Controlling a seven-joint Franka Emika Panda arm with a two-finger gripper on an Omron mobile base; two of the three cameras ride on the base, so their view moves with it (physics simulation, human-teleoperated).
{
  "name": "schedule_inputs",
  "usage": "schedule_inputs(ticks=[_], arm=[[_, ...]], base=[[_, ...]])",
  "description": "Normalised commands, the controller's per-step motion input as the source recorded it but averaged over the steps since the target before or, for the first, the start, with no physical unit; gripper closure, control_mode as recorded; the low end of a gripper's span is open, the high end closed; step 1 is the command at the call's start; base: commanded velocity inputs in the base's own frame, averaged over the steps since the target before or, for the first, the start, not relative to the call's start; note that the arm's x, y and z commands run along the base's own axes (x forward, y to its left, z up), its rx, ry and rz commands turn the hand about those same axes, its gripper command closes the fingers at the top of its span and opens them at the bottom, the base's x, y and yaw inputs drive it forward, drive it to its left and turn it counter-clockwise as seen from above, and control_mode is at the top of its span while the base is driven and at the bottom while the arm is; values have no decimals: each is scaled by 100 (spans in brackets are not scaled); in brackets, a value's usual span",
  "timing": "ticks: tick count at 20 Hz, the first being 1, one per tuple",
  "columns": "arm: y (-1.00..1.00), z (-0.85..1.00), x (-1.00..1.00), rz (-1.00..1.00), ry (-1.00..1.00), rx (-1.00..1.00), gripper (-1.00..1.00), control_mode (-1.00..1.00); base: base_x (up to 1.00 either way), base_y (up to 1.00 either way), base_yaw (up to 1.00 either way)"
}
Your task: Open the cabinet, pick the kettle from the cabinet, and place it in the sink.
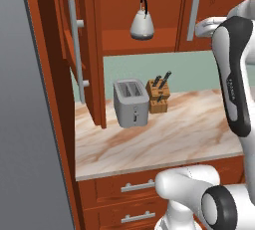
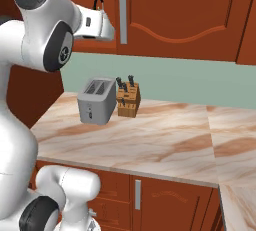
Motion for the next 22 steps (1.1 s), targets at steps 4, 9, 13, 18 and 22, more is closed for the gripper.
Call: schedule_inputs(ticks=[4,9,13,18,22], arm=[[-12,-1,49,-4,1,0,-100,-100],[-6,-4,53,-2,1,0,-100,-100],[-12,-7,53,0,3,0,-100,-100],[-13,-8,53,0,5,0,-100,-100],[-14,-11,51,0,4,0,-100,-100]], base=[[0,0,0],[0,0,0],[0,0,0],[0,0,0],[0,0,0]])
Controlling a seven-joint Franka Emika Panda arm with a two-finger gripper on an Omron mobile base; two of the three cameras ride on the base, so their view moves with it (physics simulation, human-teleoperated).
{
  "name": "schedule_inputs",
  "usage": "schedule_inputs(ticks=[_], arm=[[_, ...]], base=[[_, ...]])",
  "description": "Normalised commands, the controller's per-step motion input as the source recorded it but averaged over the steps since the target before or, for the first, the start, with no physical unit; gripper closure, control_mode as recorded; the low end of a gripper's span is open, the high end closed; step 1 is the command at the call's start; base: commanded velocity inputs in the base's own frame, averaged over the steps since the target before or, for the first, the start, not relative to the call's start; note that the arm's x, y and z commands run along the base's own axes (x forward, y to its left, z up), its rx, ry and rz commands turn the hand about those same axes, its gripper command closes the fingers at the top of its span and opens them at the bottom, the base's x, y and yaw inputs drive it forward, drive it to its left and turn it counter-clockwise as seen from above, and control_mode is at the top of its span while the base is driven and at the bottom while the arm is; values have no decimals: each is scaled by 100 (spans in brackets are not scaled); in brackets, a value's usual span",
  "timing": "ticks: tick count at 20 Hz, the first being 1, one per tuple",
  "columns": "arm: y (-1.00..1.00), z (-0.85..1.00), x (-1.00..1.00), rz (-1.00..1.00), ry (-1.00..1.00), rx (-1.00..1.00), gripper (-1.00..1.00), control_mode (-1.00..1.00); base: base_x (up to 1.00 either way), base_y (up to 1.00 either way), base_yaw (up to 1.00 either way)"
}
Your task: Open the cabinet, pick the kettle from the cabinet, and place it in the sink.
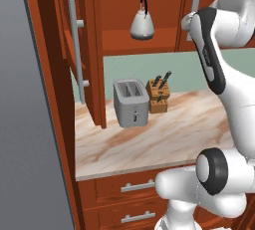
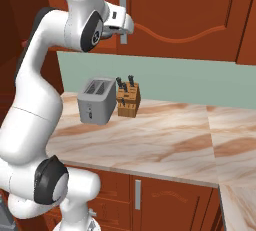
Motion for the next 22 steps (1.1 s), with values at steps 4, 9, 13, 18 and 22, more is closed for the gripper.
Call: schedule_inputs(ticks=[4,9,13,18,22], arm=[[-11,-9,53,0,1,1,-100,-100],[-6,-6,49,0,-2,2,-100,-100],[-4,-9,47,0,-2,1,-100,-100],[-4,-9,48,0,-1,1,-100,-100],[-9,-8,47,0,0,2,-100,-100]], base=[[0,0,0],[0,0,0],[0,0,0],[0,0,0],[0,0,0]])
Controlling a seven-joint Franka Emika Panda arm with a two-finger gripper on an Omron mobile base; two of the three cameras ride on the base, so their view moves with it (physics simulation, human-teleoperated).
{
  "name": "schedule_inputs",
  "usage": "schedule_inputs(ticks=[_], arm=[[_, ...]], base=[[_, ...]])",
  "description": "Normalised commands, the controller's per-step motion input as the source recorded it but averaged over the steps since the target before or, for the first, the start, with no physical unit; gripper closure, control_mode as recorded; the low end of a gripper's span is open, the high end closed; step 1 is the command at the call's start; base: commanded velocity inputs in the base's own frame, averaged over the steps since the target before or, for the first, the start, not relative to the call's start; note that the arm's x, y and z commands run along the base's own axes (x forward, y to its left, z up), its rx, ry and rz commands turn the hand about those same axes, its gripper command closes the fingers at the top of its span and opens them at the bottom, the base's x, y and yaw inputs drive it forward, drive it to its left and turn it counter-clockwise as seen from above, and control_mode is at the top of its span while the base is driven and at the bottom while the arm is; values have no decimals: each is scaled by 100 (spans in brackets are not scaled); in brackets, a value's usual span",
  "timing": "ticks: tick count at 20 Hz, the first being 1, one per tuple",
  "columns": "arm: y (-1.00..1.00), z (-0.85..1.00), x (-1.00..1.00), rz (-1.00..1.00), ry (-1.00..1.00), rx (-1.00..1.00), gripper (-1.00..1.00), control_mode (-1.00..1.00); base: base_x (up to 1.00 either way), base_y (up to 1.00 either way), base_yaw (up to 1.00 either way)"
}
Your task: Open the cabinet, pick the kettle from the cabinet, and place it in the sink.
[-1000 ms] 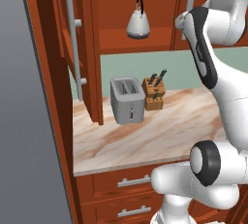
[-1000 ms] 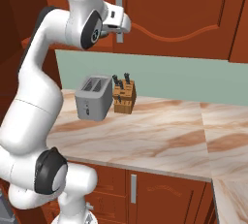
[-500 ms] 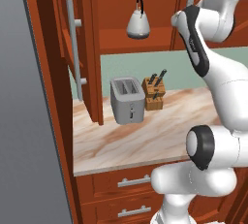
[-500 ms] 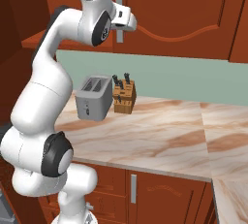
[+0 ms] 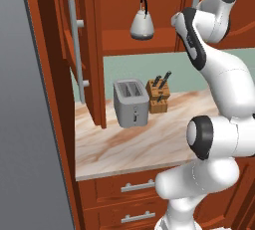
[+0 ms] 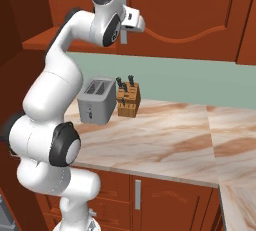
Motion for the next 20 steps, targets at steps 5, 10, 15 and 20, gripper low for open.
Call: schedule_inputs(ticks=[5,10,15,20], arm=[[-6,-7,48,0,0,1,-100,-100],[0,-5,35,0,-5,0,100,-100],[0,-7,10,0,-8,2,100,-100],[18,-2,-1,0,-16,5,100,-100]], base=[[0,0,0],[0,0,0],[0,0,0],[0,0,0]])
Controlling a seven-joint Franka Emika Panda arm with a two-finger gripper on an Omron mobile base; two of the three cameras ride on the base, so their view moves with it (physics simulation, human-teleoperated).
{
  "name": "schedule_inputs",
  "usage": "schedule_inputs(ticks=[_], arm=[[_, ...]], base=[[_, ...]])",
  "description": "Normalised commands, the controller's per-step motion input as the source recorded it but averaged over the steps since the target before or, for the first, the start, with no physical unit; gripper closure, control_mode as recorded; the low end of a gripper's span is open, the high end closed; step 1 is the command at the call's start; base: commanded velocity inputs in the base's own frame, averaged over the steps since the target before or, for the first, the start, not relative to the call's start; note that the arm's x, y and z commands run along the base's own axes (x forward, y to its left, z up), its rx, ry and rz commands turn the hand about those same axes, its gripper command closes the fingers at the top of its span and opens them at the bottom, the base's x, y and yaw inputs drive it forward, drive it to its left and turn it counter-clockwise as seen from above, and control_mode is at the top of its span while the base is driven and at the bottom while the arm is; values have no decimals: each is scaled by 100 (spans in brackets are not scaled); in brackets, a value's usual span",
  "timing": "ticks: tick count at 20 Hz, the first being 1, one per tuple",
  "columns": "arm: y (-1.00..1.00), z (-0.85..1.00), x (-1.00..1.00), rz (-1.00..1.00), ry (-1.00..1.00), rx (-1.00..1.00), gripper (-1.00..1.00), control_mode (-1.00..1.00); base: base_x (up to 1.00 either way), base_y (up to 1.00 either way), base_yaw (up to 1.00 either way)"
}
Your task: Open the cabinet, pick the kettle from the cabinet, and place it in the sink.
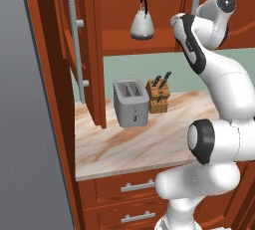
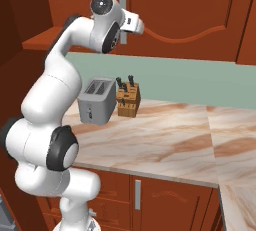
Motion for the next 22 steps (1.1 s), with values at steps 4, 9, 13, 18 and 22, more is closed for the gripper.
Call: schedule_inputs(ticks=[4,9,13,18,22], arm=[[20,-3,-1,1,-12,11,100,-100],[20,0,0,9,-2,12,100,-100],[10,0,-15,18,0,13,100,-100],[0,0,-36,27,0,8,100,-100],[0,0,-45,32,0,1,100,-100]], base=[[0,0,0],[0,0,0],[0,0,0],[0,0,0],[0,0,0]])
